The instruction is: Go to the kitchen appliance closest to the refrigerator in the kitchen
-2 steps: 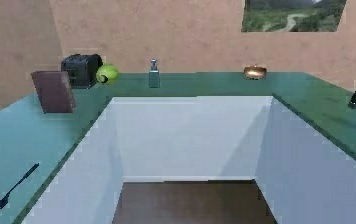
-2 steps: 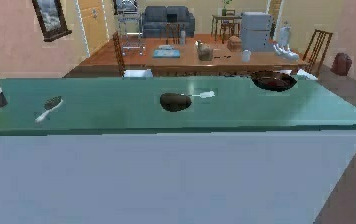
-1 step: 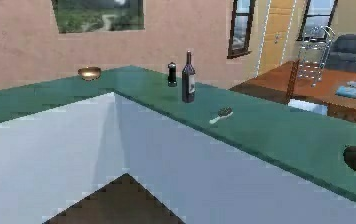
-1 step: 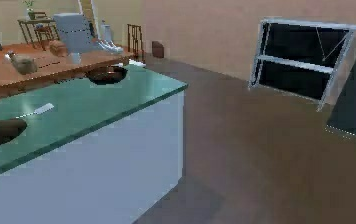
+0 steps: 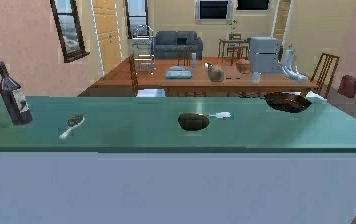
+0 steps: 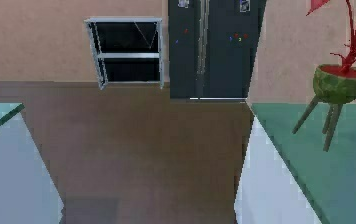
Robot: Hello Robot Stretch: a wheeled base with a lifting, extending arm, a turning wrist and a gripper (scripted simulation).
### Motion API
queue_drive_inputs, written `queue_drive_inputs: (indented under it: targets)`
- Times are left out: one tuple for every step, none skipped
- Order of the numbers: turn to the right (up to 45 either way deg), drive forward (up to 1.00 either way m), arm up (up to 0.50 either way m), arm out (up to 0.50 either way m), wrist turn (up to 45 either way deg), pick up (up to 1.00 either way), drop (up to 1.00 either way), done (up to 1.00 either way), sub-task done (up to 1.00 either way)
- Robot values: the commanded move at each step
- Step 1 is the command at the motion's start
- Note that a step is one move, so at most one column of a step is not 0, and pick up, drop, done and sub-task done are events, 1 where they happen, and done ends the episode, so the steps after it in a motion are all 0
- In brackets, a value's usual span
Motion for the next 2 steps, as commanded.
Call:
queue_drive_inputs:
  targets:
    - [0.0,0.10,0.00,0.00,0.0,0.00,0.00,0.00,0.00]
    - [-45.0,0.00,0.00,0.00,0.0,0.00,0.00,0.00,0.00]
